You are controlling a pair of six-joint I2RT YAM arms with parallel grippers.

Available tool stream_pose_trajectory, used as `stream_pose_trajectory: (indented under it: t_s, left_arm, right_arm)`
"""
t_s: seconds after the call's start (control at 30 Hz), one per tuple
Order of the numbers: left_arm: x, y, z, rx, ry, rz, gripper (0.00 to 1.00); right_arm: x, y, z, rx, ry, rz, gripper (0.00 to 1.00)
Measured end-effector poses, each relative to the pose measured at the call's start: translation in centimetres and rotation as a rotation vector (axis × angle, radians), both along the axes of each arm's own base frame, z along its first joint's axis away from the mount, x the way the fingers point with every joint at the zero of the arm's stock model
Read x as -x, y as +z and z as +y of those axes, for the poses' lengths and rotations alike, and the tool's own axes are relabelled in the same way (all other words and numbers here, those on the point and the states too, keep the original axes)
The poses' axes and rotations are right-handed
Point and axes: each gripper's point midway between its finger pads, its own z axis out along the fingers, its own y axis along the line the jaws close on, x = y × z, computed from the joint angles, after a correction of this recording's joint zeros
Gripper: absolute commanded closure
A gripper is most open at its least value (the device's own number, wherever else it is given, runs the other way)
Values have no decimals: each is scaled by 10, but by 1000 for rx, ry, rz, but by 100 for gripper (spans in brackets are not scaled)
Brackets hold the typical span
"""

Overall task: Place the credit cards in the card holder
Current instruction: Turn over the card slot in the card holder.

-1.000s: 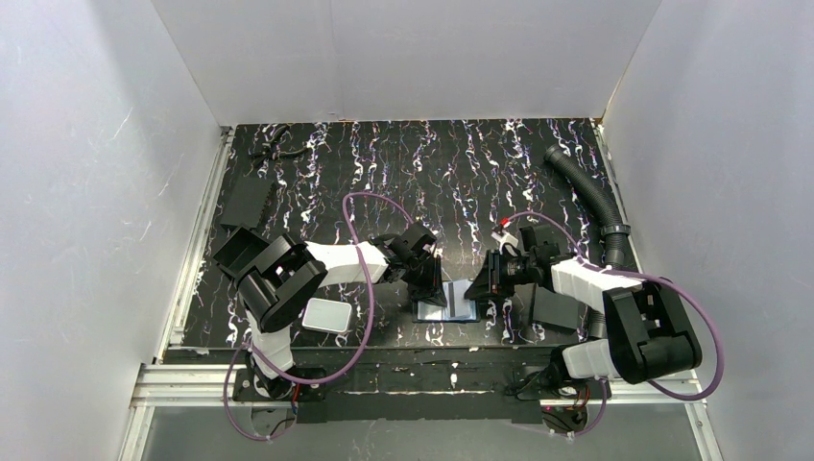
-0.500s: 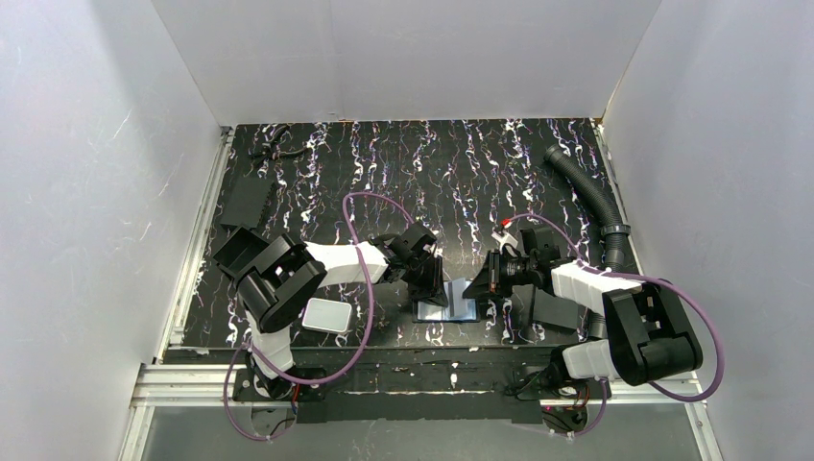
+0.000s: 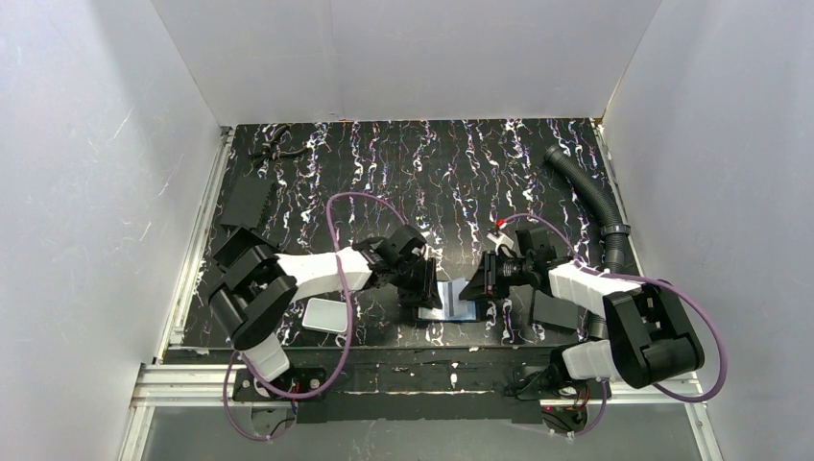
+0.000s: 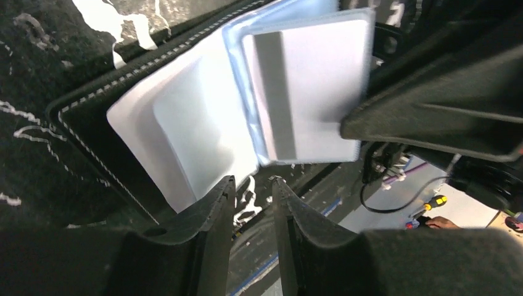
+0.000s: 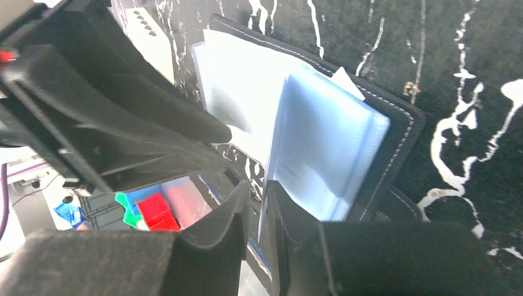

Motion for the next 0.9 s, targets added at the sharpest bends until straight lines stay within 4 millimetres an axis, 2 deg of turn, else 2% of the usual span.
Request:
stream_pose_trajectory:
  t_s: [0.13, 0.27, 0.33, 0.5, 0.6, 0.83, 0.9]
  left_arm:
    - [-3, 29, 3, 53, 10, -46, 65]
    - [-10, 73, 13, 126, 35, -126, 59]
    - [-15, 100, 23, 168, 56, -181, 57]
    - [-24, 141, 57, 196, 118, -277, 51]
    - [-25, 153, 78, 177, 153, -311, 47]
    - [-16, 166, 117, 121, 197, -358, 38]
    - [-14, 165, 122, 105, 203, -353, 19]
  right_arm:
    - [-1, 9, 7, -7, 18, -26, 72]
    - [-1, 17, 17, -9, 43, -54, 66]
    - [2, 19, 25, -8, 61, -64, 62]
    - [9, 12, 49, 2, 113, -66, 56]
    - [10, 4, 60, 15, 136, -54, 52]
    - [0, -9, 70, 28, 140, -56, 53]
    - [-1, -12, 71, 32, 146, -52, 51]
